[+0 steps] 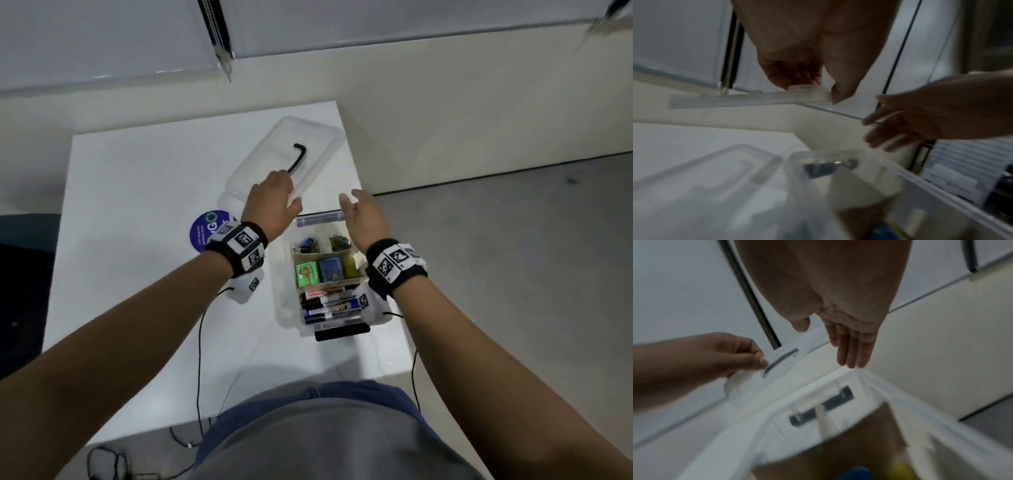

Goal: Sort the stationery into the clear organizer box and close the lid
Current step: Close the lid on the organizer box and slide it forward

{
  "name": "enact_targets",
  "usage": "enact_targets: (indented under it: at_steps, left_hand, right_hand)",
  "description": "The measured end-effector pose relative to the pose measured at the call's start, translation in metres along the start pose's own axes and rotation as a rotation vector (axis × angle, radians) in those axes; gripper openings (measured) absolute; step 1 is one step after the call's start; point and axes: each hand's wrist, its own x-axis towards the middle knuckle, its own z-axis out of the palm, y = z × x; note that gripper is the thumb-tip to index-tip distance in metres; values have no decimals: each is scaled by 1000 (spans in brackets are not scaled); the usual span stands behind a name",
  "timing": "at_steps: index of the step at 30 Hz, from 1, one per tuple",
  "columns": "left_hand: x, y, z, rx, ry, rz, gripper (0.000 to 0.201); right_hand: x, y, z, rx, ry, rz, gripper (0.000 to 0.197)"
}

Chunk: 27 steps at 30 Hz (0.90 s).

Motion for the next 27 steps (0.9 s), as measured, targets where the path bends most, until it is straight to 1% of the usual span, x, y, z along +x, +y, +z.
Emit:
enact_targets:
  at_steps: [2, 3, 4, 5, 7, 8, 9, 10, 11, 12, 13, 14, 15, 16, 18, 19, 20, 22, 24, 27]
  left_hand:
    - [-29, 25, -5, -3, 1, 67, 21]
    - [-43, 36, -5, 0, -6, 84, 21]
    - [-56, 44, -4, 6, -11, 90, 21]
    - [-67, 49, -2, 14, -19, 93, 21]
    - [-84, 55, 4, 3, -51, 118, 20]
    - [-90, 56, 6, -27, -68, 139, 21]
    - [-93, 55, 6, -65, -78, 149, 21]
    - [-95, 52, 5, -99, -73, 141, 23]
    - [-94, 48, 4, -124, -48, 112, 26]
    - [-92, 41, 3, -138, -7, 72, 30]
    - [-88, 31, 4, -121, 31, 23, 34]
    - [-84, 20, 6, -74, 47, -35, 38]
    - [-81, 9, 11, -16, 24, -112, 43]
    - [-81, 0, 16, 19, -32, -189, 48]
    - [-83, -10, 31, -38, -202, -334, 56]
    - [-86, -11, 38, -102, -271, -393, 56]
    - [-89, -10, 45, -154, -313, -428, 53]
    - [-92, -6, 54, -209, -316, -461, 45]
    - [-92, -2, 57, -229, -291, -484, 42]
    - [-86, -2, 57, -226, -298, -468, 42]
  right_hand:
    - [0, -19, -7, 129, 42, 4, 63]
    - [2, -23, -9, 184, 54, 19, 62]
    - [7, -20, -8, 222, 64, 38, 56]
    - [15, -10, -6, 263, 68, 57, 47]
    - [46, 38, 12, 322, 39, 77, 33]
    - [50, 50, 15, 326, 24, 77, 28]
    - [45, 52, 15, 348, 6, 82, 21]
    - [25, 36, 5, 396, -2, 99, 16]
    - [3, 20, -3, 434, -10, 118, 11]
    - [-9, 15, -8, 457, -30, 121, 9]
    - [-17, 16, -10, 465, -56, 122, 11]
    - [-22, 20, -11, 448, -84, 125, 14]
    - [-25, 24, -9, 414, -110, 137, 16]
    - [-26, 29, -7, 351, -126, 149, 21]
    - [-26, 36, -2, 101, -96, 140, 30]
    - [-26, 40, 1, -51, -61, 118, 33]
    - [-24, 45, 3, -198, -32, 86, 37]
    - [-23, 55, 6, -382, -40, 54, 41]
    - [-21, 62, 8, -387, -85, 74, 40]
    - [-22, 66, 9, -307, -166, 125, 44]
